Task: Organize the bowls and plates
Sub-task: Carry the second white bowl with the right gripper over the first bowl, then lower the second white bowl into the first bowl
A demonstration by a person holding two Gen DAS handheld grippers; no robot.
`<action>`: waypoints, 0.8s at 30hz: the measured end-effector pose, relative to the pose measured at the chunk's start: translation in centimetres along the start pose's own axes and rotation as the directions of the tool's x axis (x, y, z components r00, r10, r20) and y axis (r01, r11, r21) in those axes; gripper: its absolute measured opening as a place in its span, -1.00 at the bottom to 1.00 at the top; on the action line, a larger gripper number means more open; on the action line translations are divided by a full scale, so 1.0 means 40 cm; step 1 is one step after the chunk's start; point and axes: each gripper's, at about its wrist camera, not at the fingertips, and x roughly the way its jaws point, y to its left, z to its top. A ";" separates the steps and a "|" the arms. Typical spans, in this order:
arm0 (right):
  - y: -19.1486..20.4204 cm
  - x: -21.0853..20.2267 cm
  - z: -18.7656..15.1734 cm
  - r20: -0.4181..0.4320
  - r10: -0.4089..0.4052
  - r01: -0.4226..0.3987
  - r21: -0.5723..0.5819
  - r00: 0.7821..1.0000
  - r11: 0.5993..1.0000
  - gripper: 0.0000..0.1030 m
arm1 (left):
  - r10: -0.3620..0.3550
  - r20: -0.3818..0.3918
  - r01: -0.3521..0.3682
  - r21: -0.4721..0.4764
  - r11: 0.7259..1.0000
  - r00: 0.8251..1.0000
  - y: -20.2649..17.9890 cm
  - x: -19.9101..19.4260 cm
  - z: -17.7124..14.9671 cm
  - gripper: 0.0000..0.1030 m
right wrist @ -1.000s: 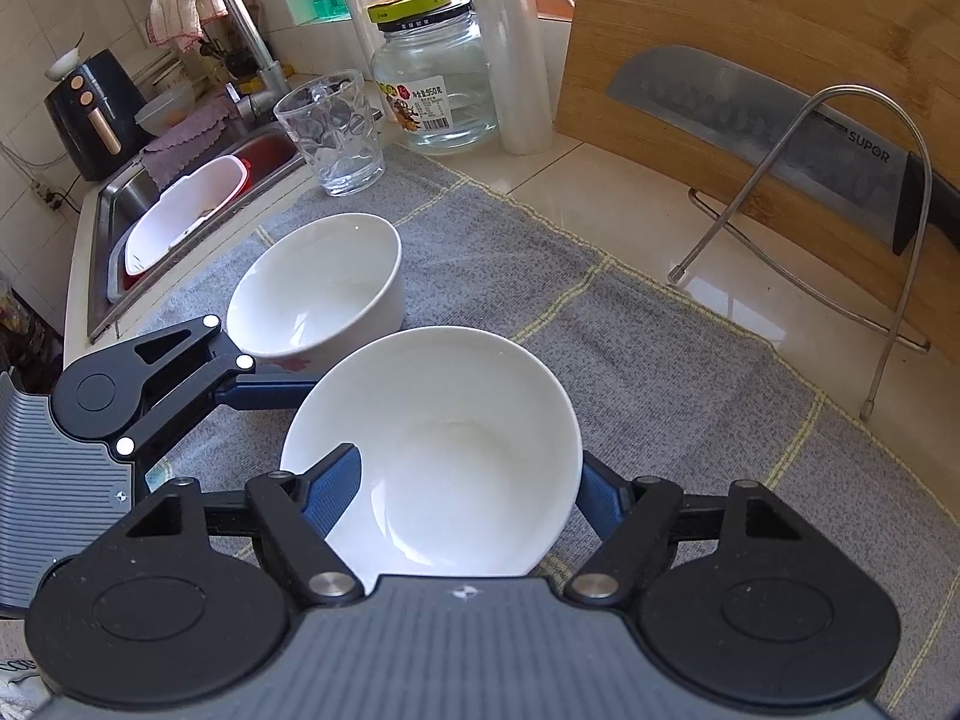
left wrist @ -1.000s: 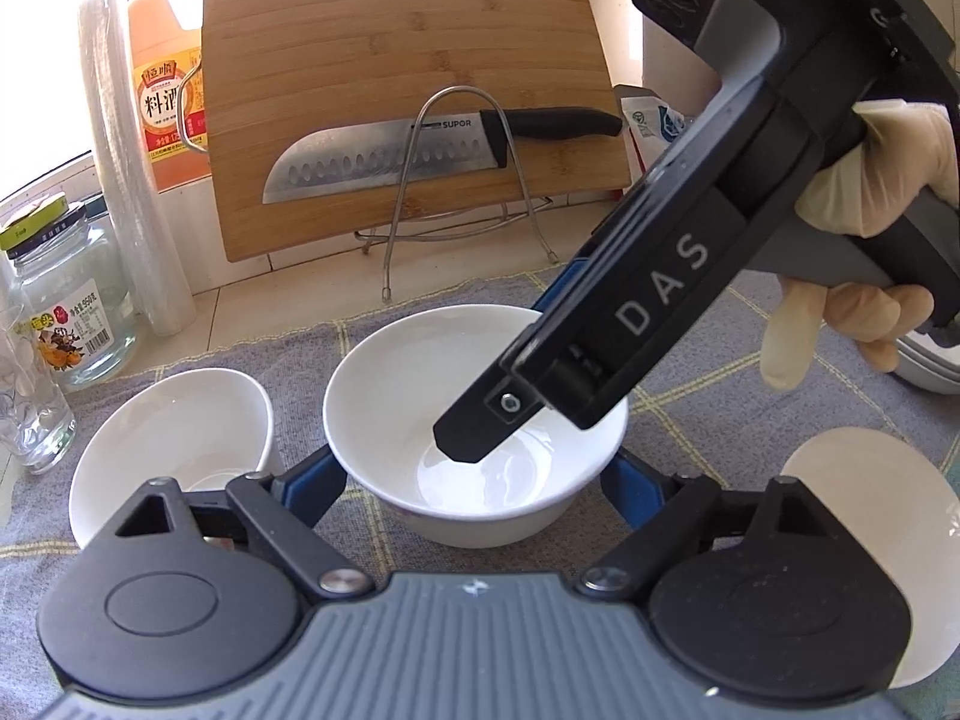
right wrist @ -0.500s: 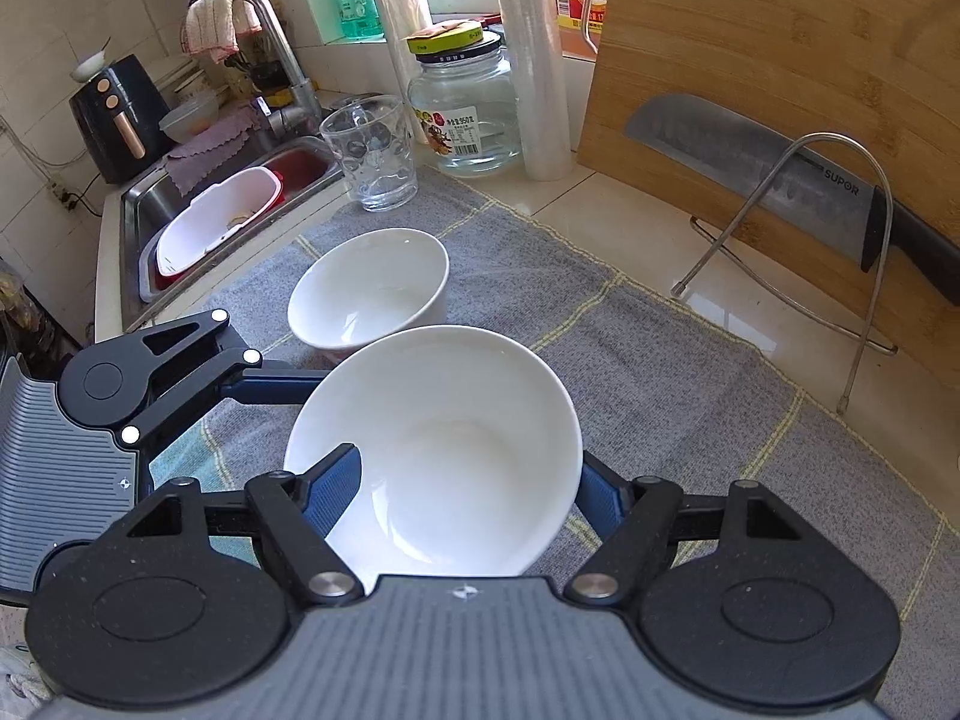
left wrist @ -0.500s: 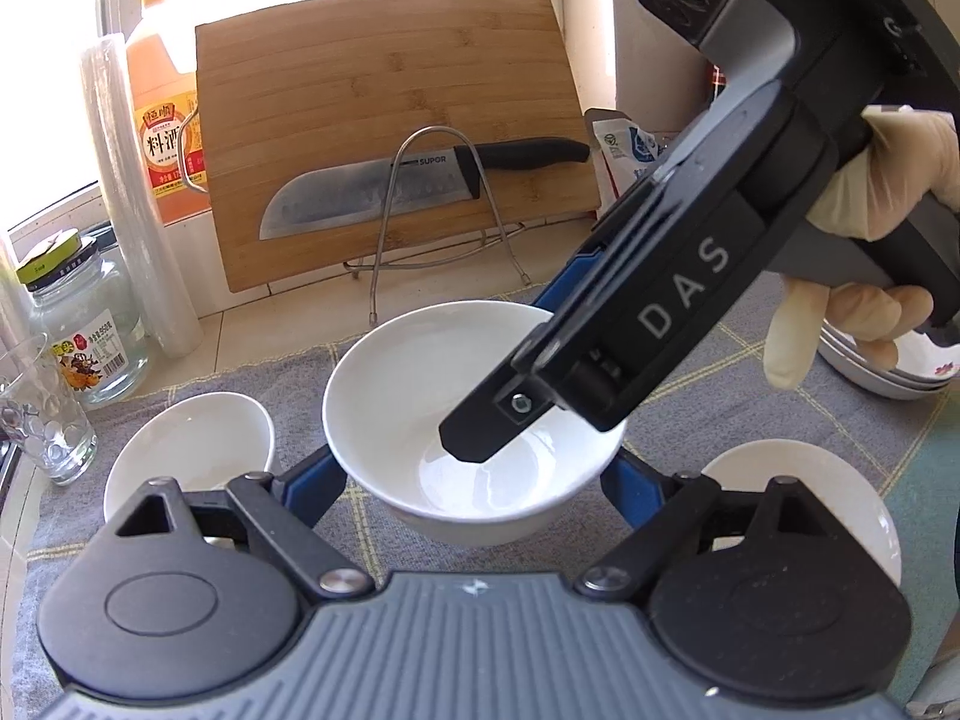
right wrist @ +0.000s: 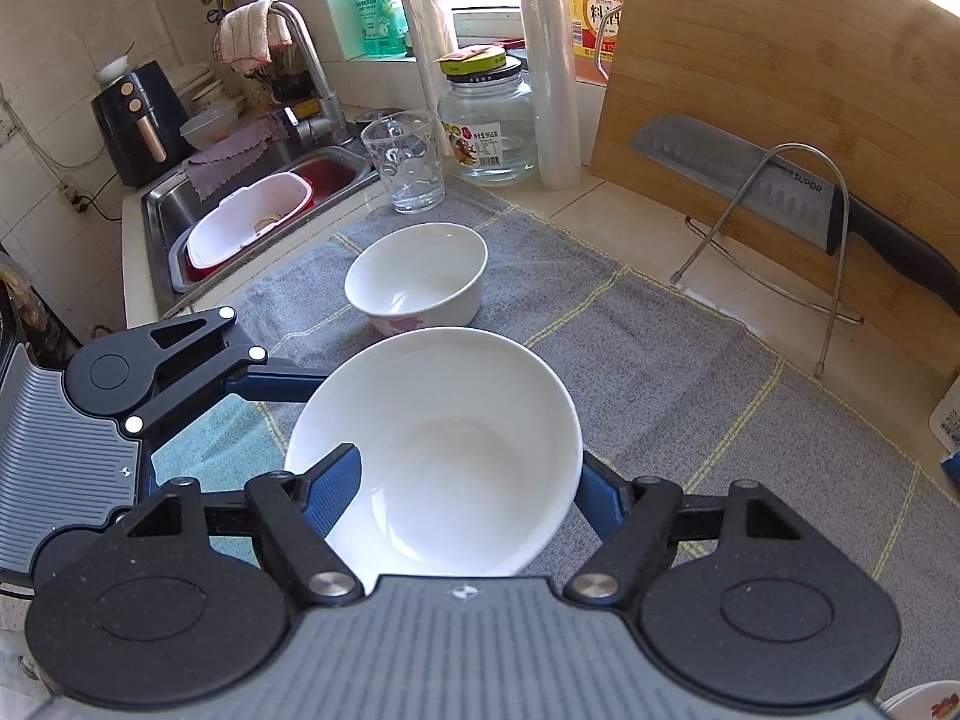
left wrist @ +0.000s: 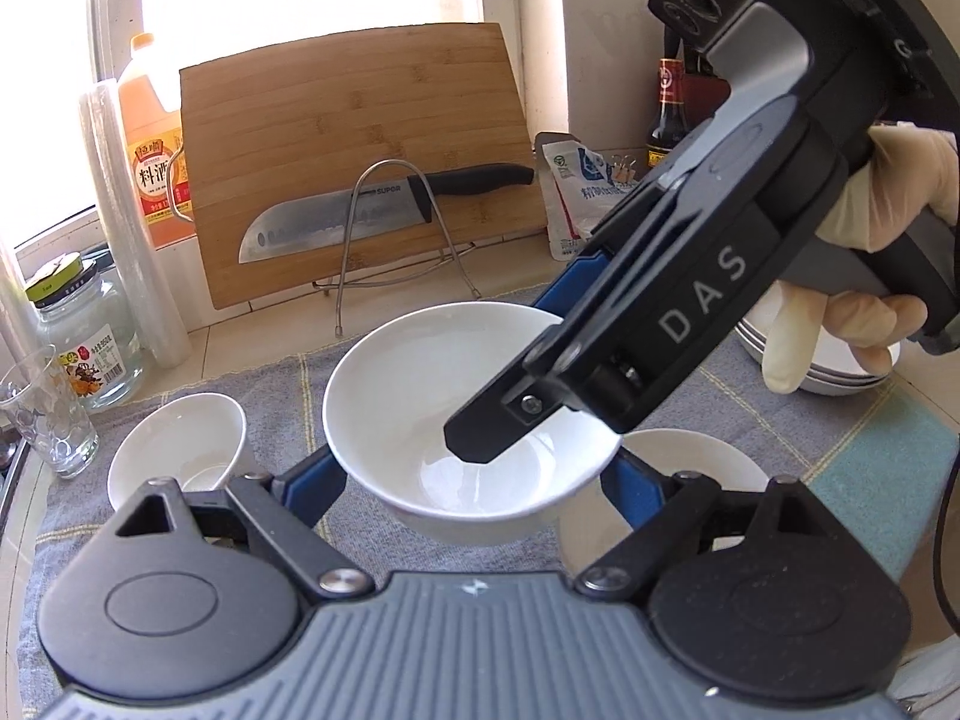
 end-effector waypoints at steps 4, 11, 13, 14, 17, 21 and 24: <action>0.013 -0.024 -0.023 0.005 -0.001 0.001 0.000 1.000 1.000 0.57 | -0.009 0.001 0.009 -0.003 1.000 1.000 -0.022 -0.022 -0.005 0.77; 0.028 -0.058 -0.068 0.009 0.011 -0.011 0.019 1.000 1.000 0.57 | -0.029 -0.010 0.029 -0.008 1.000 1.000 -0.053 -0.059 -0.015 0.76; 0.032 -0.068 -0.080 0.007 0.012 -0.012 0.022 1.000 1.000 0.57 | -0.036 -0.015 0.036 -0.005 0.999 0.999 -0.061 -0.066 -0.019 0.76; 0.032 -0.071 -0.085 0.008 0.013 -0.013 0.025 1.000 1.000 0.57 | -0.040 -0.019 0.040 -0.007 0.999 0.999 -0.064 -0.067 -0.020 0.76; 0.033 -0.078 -0.106 0.005 0.011 -0.011 0.040 1.000 0.999 0.57 | -0.056 -0.027 0.055 -0.009 0.998 0.998 -0.079 -0.071 -0.027 0.76; 0.032 -0.088 -0.131 -0.004 0.001 -0.001 0.051 1.000 0.999 0.57 | -0.076 -0.039 0.076 -0.001 0.997 0.996 -0.098 -0.072 -0.033 0.76; 0.029 -0.093 -0.146 -0.012 -0.009 0.010 0.061 1.000 0.998 0.57 | -0.091 -0.045 0.091 0.006 0.996 0.995 -0.109 -0.070 -0.034 0.76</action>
